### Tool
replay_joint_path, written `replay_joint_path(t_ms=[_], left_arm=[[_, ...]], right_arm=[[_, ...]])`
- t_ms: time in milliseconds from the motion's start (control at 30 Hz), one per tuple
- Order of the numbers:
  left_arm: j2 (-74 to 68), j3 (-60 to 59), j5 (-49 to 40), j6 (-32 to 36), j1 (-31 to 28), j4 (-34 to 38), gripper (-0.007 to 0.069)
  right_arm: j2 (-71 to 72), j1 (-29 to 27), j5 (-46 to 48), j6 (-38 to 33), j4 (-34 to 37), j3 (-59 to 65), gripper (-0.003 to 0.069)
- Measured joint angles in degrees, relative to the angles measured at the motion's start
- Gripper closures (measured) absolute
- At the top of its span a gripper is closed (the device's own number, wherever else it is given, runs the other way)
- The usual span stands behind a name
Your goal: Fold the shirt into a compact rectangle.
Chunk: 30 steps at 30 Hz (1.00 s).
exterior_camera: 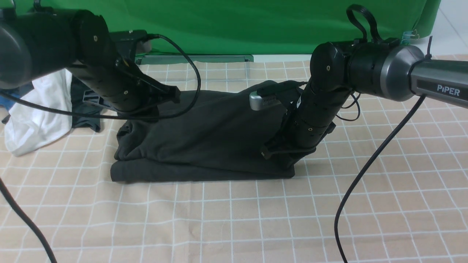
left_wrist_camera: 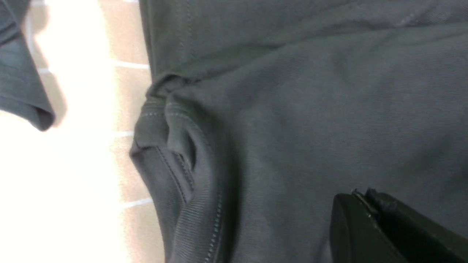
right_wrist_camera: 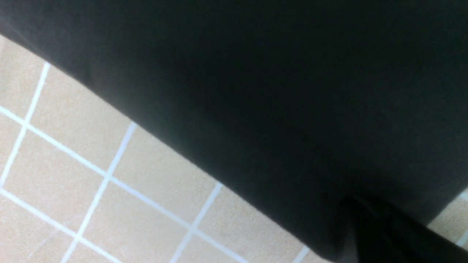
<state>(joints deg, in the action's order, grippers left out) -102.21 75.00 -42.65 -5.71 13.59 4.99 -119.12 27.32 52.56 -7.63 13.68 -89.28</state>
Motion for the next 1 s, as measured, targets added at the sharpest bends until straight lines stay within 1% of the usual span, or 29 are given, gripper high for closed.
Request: replay_joint_path(t_ms=[100, 367, 433, 567, 633, 767, 900, 1000], left_arm=[[-1.55, 0.02, -0.07, -0.21, -0.69, -0.01, 0.0606], [-9.14, 0.02, -0.28, -0.39, -7.43, -0.24, 0.0606], [-9.34, 0.02, -0.28, -0.39, -9.57, -0.22, 0.0606], [-7.85, 0.02, 0.22, 0.49, -11.33, -0.22, 0.0606], [-5.80, 0.02, 0.22, 3.20, -11.46, 0.40, 0.0606], [-1.87, 0.02, -0.75, 5.04, -11.40, 2.11, 0.0606], [7.77, 0.02, -3.78, 10.64, -11.40, 6.39, 0.0606], [15.23, -0.12, -6.17, 12.69, -11.40, 8.82, 0.0606]], right_arm=[[0.00, 0.00, 0.00, 0.00, 0.00, 0.00, 0.0620], [0.00, 0.00, 0.00, 0.00, 0.00, 0.00, 0.0620], [0.00, 0.00, 0.00, 0.00, 0.00, 0.00, 0.0621], [0.00, 0.00, 0.02, -0.18, 0.00, 0.00, 0.0621], [0.12, 0.00, 0.02, -1.26, 0.00, 0.00, 0.0621], [1.89, -0.63, 0.13, -1.72, -0.13, 0.00, 0.0621], [10.14, -4.23, 1.34, -1.88, -1.70, -0.06, 0.0621], [17.42, -7.62, 2.14, -1.88, -2.29, -0.06, 0.0621]])
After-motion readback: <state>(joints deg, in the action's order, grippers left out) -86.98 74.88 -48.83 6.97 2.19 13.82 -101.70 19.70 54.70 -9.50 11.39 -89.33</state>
